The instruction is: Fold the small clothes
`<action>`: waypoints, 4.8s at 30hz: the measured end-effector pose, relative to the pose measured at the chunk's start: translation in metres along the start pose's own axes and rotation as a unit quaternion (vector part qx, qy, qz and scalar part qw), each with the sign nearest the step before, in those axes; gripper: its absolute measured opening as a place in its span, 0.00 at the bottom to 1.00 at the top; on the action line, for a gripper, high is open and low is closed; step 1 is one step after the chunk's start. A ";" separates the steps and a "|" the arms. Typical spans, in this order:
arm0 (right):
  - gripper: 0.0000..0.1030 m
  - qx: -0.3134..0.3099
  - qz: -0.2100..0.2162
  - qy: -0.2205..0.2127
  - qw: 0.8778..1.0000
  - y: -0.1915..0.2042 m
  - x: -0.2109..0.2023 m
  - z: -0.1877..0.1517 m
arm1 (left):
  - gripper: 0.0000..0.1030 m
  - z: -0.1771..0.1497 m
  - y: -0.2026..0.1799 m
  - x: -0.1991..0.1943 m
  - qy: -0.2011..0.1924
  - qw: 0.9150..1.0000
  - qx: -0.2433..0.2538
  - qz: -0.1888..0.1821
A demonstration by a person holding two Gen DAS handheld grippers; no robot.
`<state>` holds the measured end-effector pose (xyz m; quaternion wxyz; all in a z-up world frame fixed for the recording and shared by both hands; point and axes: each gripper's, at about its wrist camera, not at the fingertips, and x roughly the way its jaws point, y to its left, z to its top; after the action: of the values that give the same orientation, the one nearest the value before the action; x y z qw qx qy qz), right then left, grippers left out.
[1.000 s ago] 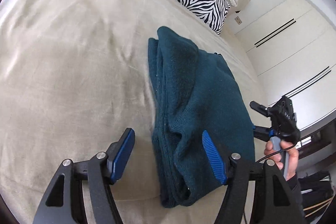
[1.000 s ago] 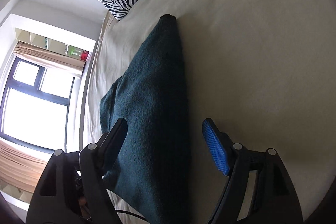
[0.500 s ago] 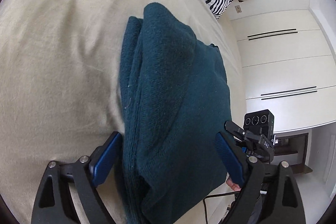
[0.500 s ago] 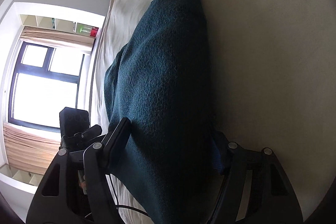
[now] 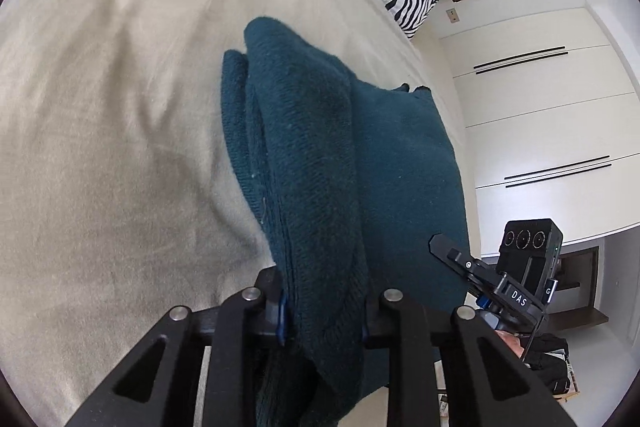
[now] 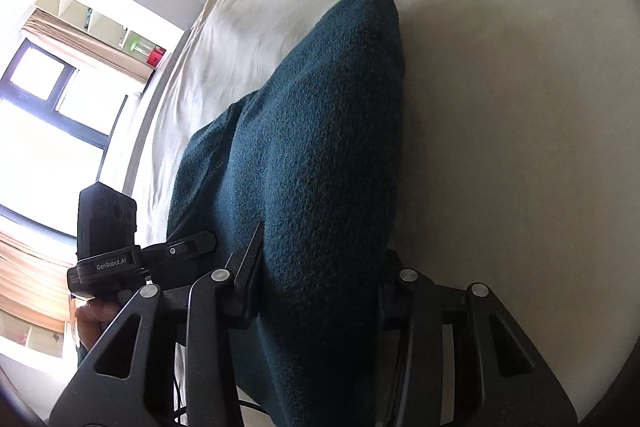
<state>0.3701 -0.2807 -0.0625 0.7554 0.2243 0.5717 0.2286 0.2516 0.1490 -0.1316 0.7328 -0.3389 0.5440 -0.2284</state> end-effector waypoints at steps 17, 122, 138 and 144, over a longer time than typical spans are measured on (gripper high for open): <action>0.46 0.056 0.082 0.022 0.995 0.029 0.084 0.002 | 0.35 0.015 0.074 -0.056 -0.056 0.995 0.012 0.079; 1.00 -0.124 -0.254 -0.152 0.947 0.196 -0.147 -0.287 | 1.00 -0.274 -0.037 -0.184 -0.252 0.881 0.169 0.362; 1.00 -0.123 -0.254 -0.150 0.948 0.196 -0.144 -0.289 | 1.00 -0.276 -0.036 -0.182 -0.250 0.882 0.170 0.362; 1.00 -0.122 -0.254 -0.149 0.948 0.195 -0.144 -0.290 | 1.00 -0.276 -0.035 -0.181 -0.250 0.882 0.170 0.362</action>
<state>0.0375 -0.1895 0.0929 0.8866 0.0089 0.4583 0.0614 -0.0654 0.1842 -0.0387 0.9224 -0.0342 0.3805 0.0564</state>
